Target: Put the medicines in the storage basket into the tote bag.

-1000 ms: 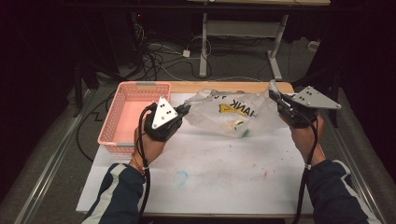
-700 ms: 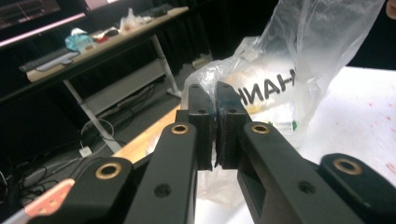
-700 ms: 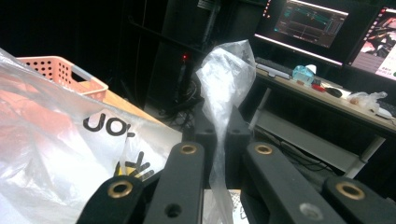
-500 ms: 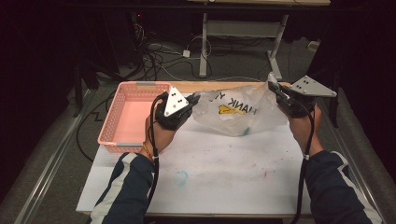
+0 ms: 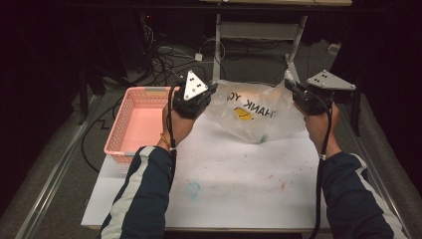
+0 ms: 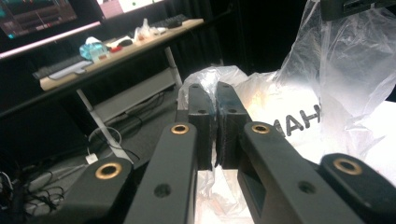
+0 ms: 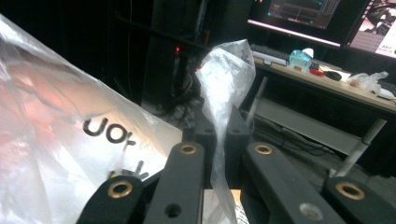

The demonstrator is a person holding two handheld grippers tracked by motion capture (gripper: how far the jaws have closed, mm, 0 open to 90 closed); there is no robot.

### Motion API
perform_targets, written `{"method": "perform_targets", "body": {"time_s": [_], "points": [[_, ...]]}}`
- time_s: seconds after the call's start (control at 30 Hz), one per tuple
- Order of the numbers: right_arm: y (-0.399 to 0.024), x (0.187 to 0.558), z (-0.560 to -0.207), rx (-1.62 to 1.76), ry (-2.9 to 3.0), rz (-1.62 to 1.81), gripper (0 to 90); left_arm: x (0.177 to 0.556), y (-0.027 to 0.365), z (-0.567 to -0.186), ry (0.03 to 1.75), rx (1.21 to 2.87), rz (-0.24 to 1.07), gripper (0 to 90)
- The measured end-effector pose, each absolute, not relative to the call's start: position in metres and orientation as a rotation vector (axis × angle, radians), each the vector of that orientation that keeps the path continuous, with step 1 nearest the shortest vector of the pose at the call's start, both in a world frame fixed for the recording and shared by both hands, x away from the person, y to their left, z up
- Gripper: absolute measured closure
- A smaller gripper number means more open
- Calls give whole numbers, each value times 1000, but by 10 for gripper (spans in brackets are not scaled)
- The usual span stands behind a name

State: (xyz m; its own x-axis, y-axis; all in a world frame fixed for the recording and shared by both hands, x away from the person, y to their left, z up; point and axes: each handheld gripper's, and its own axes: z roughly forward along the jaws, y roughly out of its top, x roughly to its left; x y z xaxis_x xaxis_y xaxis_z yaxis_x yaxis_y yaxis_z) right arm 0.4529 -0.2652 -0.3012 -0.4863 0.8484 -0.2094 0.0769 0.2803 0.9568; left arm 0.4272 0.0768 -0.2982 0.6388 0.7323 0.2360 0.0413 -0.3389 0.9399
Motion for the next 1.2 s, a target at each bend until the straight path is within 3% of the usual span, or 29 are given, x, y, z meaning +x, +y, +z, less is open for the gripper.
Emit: {"method": "perform_targets", "body": {"time_s": [0.6, 0.93, 1.2], "points": [[-241, 391, -240, 658, 1739, 1468, 900, 358, 79, -237, 496, 1645, 879, 851], [-247, 375, -232, 626, 1704, 1510, 900, 344, 73, -233, 468, 1601, 861, 849], [-248, 391, -251, 673, 1711, 1442, 900, 371, 65, -263, 539, 1642, 836, 841]]}}
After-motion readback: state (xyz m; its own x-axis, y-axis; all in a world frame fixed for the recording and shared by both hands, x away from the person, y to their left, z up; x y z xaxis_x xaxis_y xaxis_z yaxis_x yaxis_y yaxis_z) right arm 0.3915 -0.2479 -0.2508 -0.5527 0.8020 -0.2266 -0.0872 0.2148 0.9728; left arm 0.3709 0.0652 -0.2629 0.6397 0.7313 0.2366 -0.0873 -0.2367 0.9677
